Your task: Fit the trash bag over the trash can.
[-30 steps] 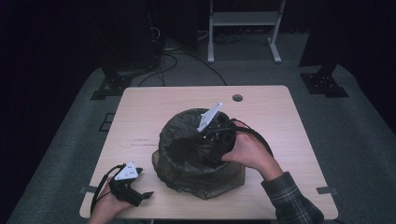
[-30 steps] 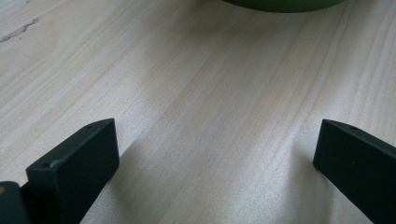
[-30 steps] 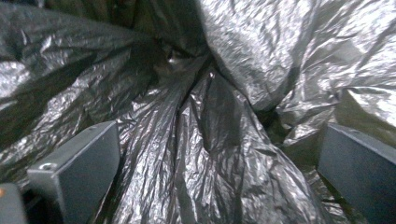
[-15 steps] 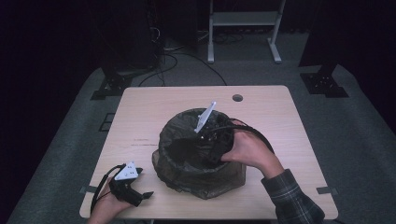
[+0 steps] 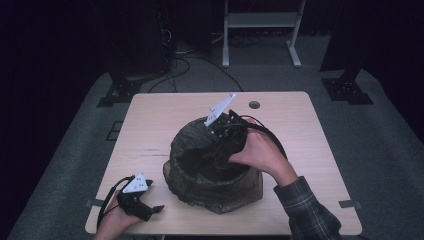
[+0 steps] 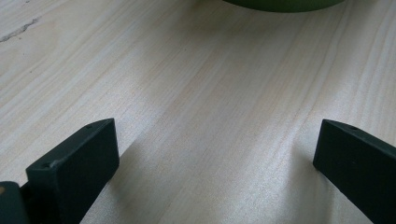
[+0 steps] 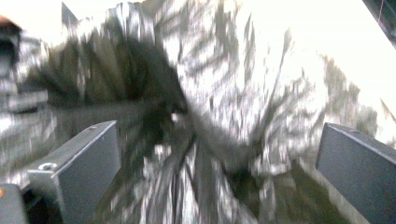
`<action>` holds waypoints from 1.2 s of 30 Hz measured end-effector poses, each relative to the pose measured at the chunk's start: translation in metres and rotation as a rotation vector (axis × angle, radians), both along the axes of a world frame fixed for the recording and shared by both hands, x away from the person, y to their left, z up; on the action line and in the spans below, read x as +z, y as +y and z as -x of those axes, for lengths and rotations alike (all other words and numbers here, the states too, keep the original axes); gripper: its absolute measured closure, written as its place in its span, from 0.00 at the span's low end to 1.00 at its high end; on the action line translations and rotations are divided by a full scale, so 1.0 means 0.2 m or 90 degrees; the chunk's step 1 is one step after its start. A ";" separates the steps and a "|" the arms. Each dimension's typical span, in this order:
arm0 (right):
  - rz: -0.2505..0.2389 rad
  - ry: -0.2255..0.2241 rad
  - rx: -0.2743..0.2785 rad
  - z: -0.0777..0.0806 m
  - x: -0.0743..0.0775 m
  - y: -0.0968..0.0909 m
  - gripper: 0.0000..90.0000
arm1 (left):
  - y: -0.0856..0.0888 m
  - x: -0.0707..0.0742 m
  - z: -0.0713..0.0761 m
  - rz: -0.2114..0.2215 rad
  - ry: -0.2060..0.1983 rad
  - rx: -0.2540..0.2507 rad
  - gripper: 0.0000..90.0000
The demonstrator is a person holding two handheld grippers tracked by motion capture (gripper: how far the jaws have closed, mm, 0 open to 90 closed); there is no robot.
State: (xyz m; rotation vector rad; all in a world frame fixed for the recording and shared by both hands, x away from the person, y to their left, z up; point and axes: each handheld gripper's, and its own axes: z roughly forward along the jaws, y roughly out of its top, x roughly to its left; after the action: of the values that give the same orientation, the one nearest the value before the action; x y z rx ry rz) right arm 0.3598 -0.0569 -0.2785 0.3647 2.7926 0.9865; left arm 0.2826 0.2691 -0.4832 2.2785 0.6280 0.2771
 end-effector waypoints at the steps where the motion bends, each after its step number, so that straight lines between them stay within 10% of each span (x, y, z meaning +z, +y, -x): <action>1: -0.003 -0.002 -0.002 0.00 0.00 0.02 0.00 | 0.00 0.00 0.00 0.000 0.000 0.000 0.00; 12: 0.005 0.015 -0.001 -0.07 -0.07 0.23 0.00 | 0.00 0.00 0.00 0.000 0.000 0.000 0.00; 29: 0.121 0.059 0.006 -0.11 -0.24 0.43 0.00 | 0.00 0.00 0.00 0.001 0.001 -0.004 0.00; 36: 0.052 0.031 -0.012 -0.11 -0.13 0.35 0.00 | 0.00 0.00 0.00 0.000 0.001 -0.005 0.00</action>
State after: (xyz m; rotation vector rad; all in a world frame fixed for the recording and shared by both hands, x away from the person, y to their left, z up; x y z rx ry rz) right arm 0.3811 0.0125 -0.3041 0.4091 2.8565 0.8678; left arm 0.2825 0.2689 -0.4832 2.2808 0.6198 0.2719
